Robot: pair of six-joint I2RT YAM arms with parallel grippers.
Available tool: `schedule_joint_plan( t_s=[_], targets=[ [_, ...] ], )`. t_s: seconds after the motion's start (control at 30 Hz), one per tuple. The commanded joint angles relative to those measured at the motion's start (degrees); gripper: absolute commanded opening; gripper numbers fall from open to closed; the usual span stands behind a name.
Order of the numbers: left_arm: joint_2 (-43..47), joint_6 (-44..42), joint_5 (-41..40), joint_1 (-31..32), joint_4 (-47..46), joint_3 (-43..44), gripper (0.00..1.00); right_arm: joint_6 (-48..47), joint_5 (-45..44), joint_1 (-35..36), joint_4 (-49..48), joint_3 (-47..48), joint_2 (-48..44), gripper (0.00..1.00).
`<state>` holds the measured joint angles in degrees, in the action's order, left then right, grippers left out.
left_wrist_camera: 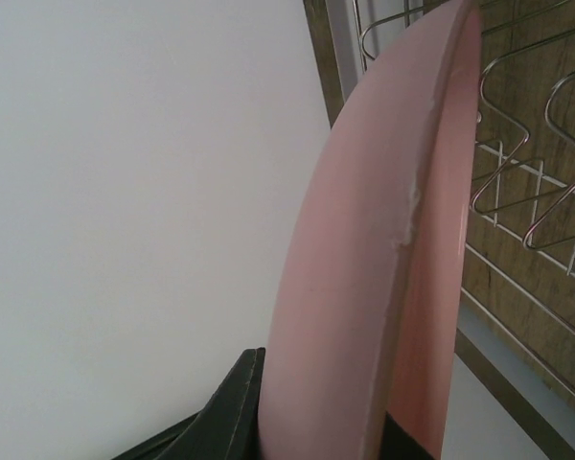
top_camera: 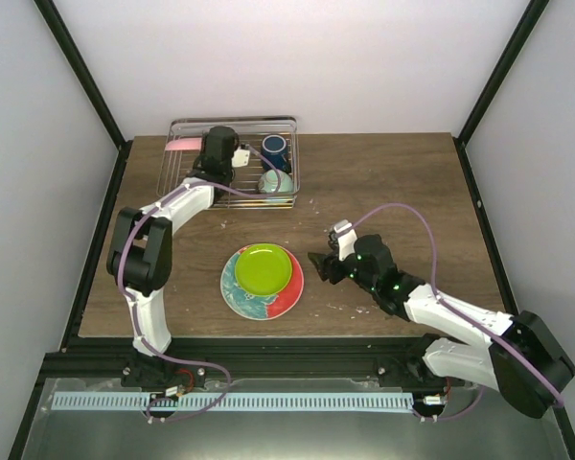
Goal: Load the mixed dishes into the dish rack
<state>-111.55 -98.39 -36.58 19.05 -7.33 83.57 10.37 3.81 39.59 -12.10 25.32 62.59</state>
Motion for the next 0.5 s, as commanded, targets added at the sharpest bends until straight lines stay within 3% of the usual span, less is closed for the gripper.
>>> schedule_joint_plan(
  t_s=[0.0,0.47],
  targets=[
    [-1.14,-2.79,-0.06,0.28,-3.17,-0.65,0.00,0.44,0.76,-1.37,-1.97,-0.51,-0.28,0.70],
    [-6.96,-4.57,-1.26,0.46,-6.17,2.33,0.00,0.18,3.15,-3.92,-3.14,-0.17,2.67,0.70]
  ],
)
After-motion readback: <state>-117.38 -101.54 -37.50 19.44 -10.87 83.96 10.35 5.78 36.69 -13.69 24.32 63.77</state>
